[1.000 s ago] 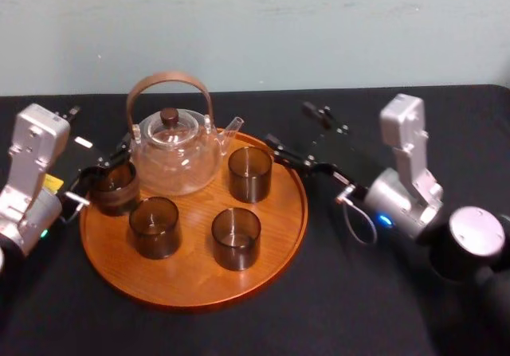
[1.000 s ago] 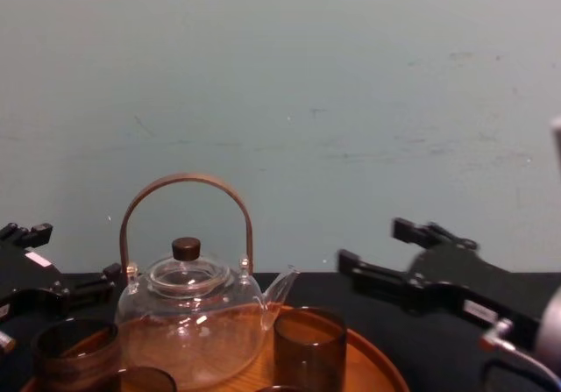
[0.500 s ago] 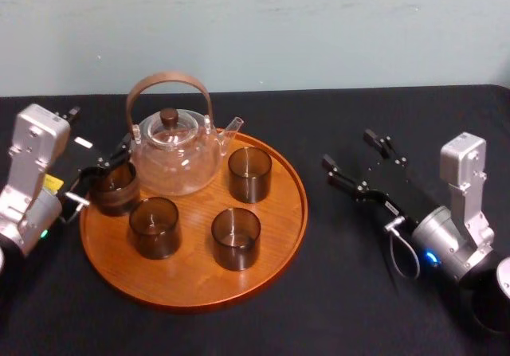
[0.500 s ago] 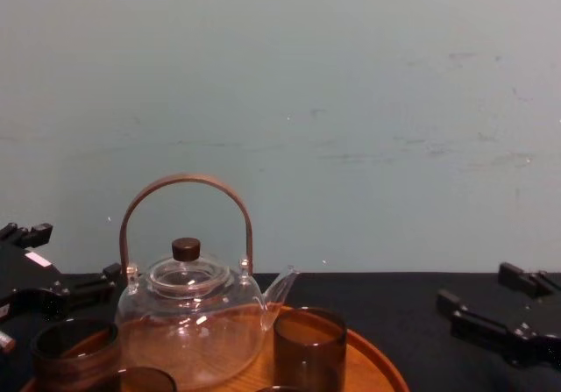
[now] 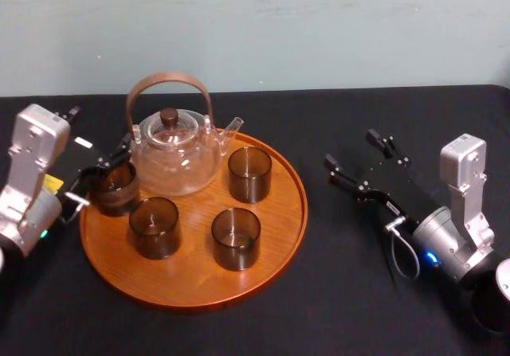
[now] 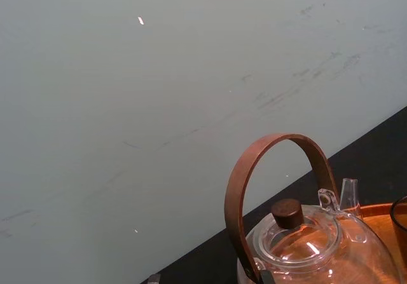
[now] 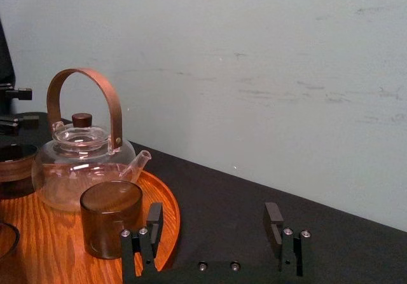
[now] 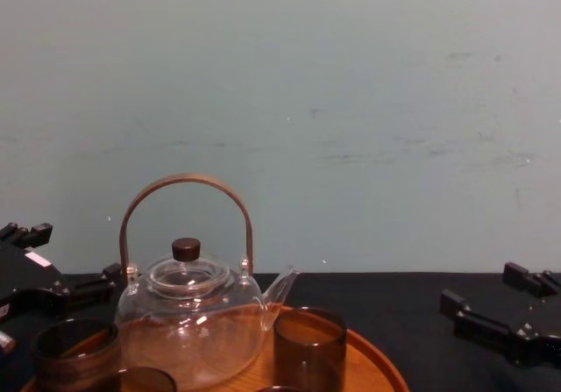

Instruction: Pick up the glass from the table and place it on the tray.

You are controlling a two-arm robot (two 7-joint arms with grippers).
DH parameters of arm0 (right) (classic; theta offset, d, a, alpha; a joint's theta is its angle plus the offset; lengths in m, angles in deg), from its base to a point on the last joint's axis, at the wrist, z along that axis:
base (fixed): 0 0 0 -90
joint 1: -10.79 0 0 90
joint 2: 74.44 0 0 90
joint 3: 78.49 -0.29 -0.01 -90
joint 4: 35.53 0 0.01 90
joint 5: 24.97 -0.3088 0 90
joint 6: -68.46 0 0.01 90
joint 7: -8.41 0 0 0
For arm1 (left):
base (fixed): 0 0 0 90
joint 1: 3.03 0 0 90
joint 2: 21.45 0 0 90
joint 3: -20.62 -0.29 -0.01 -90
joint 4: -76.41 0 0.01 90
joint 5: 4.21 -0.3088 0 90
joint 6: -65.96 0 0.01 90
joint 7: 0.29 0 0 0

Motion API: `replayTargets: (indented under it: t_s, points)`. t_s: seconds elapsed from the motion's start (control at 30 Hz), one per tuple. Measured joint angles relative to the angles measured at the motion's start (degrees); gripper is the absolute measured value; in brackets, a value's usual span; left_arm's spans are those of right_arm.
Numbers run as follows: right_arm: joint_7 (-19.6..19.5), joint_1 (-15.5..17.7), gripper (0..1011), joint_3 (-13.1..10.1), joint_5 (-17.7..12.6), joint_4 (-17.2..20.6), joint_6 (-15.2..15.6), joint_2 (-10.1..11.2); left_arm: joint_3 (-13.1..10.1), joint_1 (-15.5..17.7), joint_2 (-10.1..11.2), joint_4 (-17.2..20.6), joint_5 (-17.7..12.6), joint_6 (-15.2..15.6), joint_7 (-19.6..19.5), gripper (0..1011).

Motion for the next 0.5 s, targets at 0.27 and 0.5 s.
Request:
replayTargets:
  t_s: [0.27, 0.5]
  points:
    - [0.07, 0.04, 1002, 0.03, -0.14, -0.02, 0.0, 0.04, 0.0, 0.0, 0.0, 0.0, 0.0, 0.0, 0.0, 1001]
    - [0.11, 0.07, 1002, 0.04, -0.22, -0.02, 0.0, 0.08, 0.0, 0.0, 0.0, 0.0, 0.0, 0.0, 0.0, 1001]
